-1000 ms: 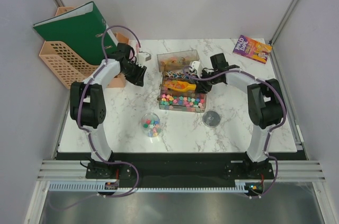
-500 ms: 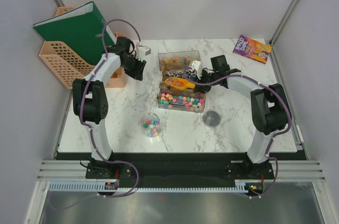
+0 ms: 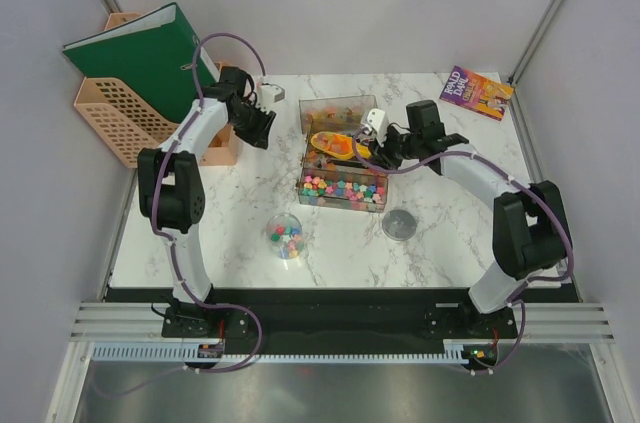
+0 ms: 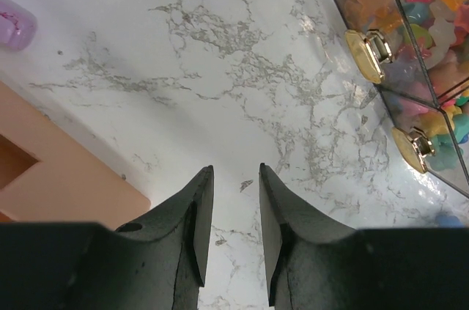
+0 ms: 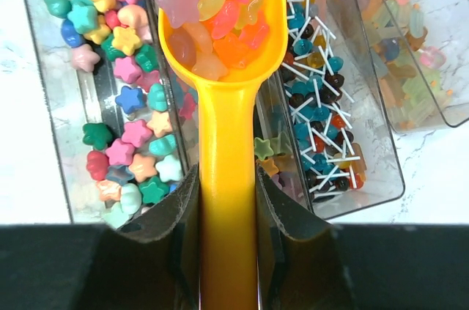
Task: Pack the candies
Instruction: Scoop the fake candies from the storage box.
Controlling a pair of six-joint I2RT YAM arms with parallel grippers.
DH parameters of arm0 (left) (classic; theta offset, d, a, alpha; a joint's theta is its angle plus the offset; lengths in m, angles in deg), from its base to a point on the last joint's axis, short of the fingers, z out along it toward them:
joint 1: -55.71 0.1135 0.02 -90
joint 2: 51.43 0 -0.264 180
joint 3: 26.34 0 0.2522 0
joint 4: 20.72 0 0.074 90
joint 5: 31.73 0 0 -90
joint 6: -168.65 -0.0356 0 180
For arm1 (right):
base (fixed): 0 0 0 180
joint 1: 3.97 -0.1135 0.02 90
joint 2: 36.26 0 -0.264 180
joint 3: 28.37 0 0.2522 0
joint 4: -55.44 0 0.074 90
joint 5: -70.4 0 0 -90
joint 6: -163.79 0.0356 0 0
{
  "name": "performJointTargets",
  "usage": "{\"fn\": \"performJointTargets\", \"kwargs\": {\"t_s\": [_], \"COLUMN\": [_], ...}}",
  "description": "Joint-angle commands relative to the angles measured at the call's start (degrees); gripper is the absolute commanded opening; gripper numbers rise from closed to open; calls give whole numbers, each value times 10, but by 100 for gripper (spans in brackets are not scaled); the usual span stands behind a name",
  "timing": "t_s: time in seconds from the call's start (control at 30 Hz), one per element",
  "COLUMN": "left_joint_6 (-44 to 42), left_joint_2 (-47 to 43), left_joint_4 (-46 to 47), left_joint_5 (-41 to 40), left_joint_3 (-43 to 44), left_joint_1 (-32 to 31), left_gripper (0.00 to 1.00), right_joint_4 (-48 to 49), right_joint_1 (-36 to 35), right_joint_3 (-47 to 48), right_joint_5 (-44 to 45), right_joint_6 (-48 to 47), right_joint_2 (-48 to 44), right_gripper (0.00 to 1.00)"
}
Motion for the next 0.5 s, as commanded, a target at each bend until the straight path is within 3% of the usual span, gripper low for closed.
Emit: {"fn": "performJointTargets", "kwargs": {"t_s": [0.0,0.27,0.3,0.33,0.37,0.47], "left_joint_6": [-1,28,31,39,44,61], "left_joint_2": [-5,-10,-10,-12,-14,-19], "left_joint_4": [20,35,40,42,43,48], "left_joint_5": [-36,-112,-115,-117,-116,-116], "left_joint_3": [30,69,71,72,72,69], "left_joint_1": [4,5,5,5,5,5], "left_gripper": [38,42,50,85,100,100], "right_joint_4": [45,-69,-92,-102,-113,-152], "right_joint_1": [-4,-33,-38,-48,-54,-87], "right_joint_3": [-16,-30,-30,-31,-32,-37], "right_joint_5": [-22,-39,-38,-37,-36,-21], "right_joint_6": [-5,-108,-114,-124,-129,-152], "right_joint_2": [-68,-159,-172,-178,-186,-213], "right_gripper": [0,0,0,0,0,0]}}
